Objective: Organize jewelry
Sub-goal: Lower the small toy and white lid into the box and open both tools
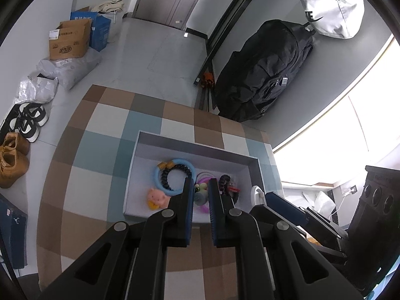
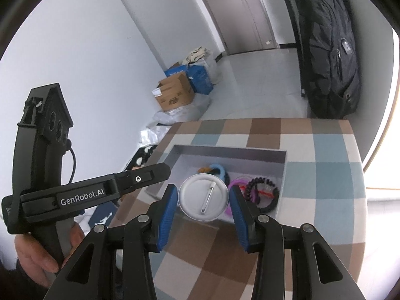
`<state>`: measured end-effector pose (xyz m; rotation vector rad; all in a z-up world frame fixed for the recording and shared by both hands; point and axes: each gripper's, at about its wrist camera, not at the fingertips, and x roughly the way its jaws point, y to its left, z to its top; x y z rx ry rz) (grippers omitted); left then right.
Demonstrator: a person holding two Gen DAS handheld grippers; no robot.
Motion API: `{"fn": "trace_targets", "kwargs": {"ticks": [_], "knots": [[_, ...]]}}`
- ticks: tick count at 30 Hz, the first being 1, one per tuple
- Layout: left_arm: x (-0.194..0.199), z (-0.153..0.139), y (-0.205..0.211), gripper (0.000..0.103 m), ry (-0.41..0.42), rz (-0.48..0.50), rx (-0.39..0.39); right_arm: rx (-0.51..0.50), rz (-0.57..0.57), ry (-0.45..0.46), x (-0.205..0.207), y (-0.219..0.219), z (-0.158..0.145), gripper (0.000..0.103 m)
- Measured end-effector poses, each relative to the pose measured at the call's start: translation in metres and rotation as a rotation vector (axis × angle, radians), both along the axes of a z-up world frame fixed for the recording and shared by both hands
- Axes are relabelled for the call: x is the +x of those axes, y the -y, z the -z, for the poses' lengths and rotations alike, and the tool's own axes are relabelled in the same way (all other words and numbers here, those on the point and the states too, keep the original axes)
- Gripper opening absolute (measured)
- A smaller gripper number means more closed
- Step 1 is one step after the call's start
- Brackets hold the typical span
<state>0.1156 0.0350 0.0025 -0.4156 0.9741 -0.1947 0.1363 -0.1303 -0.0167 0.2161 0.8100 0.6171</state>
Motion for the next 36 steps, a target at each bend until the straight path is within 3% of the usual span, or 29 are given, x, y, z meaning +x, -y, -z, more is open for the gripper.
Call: {"fn": "trace_targets", "kwargs": {"ticks": [14,32,35,36], "knots": [[0.028,0.017,0.006,0.007,-0.048,0.015,-0.036,0.025,0.053,-0.066,0.034,0.012,0.014,0.042],[0.035,0.025,0.005,0.008,-0.073,0.009,-0.069,0.034,0.078,-0.1,0.04,0.018,0.022,0.043],[0.037,0.028,0.005,0.017,-0.104,0.013,-0.08,0.035,0.088,-0.092,0.039,0.02,0.02,0.047],[0.037,0.028,0.006,0.02,-0.107,0.015,-0.072,0.036,0.091,-0.091,0.039,0.02,0.019,0.053]]}}
